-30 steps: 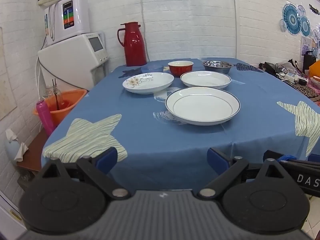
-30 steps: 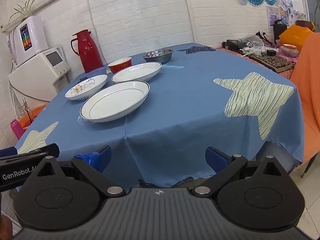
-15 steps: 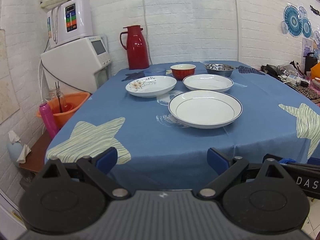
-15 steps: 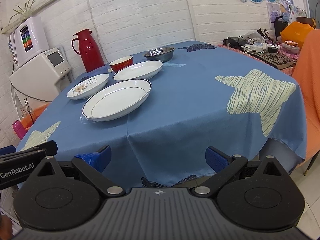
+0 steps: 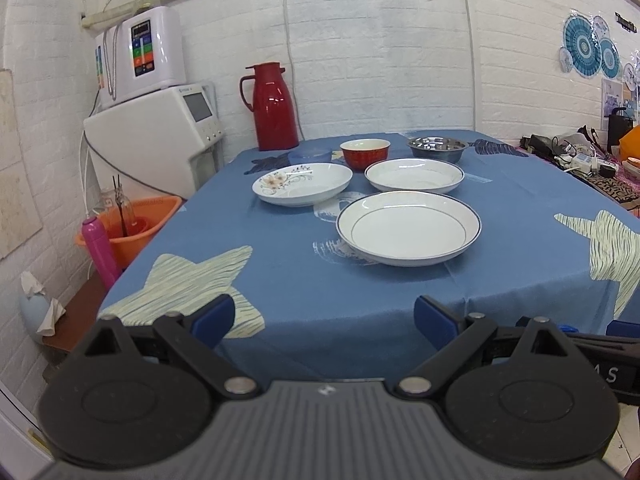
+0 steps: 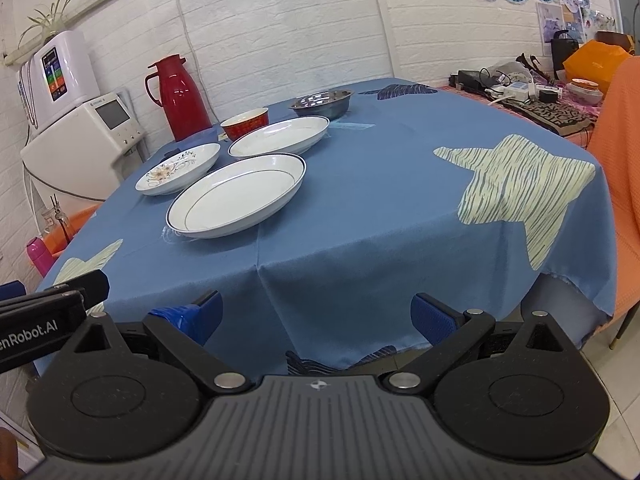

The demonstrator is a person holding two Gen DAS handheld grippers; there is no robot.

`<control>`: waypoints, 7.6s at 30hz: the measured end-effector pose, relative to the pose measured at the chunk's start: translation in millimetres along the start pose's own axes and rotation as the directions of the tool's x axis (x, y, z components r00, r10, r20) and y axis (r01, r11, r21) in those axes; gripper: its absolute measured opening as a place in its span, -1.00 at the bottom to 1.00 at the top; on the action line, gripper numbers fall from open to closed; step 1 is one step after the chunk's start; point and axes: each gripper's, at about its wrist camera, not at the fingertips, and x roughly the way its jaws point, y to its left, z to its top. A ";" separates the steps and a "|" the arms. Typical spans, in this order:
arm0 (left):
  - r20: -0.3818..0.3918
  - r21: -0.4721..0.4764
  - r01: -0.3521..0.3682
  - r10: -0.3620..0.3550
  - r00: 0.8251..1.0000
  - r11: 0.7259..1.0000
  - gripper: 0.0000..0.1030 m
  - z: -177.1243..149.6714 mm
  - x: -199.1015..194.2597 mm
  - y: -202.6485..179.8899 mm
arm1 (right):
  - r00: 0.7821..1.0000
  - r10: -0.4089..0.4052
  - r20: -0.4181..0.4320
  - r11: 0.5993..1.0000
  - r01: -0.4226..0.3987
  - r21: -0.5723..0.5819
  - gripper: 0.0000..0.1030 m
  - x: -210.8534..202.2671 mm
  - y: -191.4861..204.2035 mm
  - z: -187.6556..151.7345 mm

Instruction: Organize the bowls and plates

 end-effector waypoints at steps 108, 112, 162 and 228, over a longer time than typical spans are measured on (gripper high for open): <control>-0.317 -0.127 0.244 -0.272 0.908 0.962 -0.57 90.3 234.8 63.3 | 0.933 0.230 -0.276 0.928 -0.296 -0.226 -0.46 181.0 72.4 112.5; -0.319 -0.161 0.166 -0.210 0.924 0.973 -0.57 90.1 226.8 108.1 | 0.907 0.306 -0.289 0.890 -0.380 -0.251 -0.43 187.7 114.1 109.8; -0.412 -0.259 0.224 -0.317 0.854 0.940 0.38 170.3 412.4 166.1 | 0.910 0.190 -0.370 0.862 -0.335 -0.382 -0.16 378.1 182.1 210.9; -0.232 -0.156 0.110 -0.145 0.962 0.982 0.13 83.9 218.2 179.8 | 0.891 0.352 -0.288 0.882 -0.419 -0.217 -0.25 197.7 179.5 107.7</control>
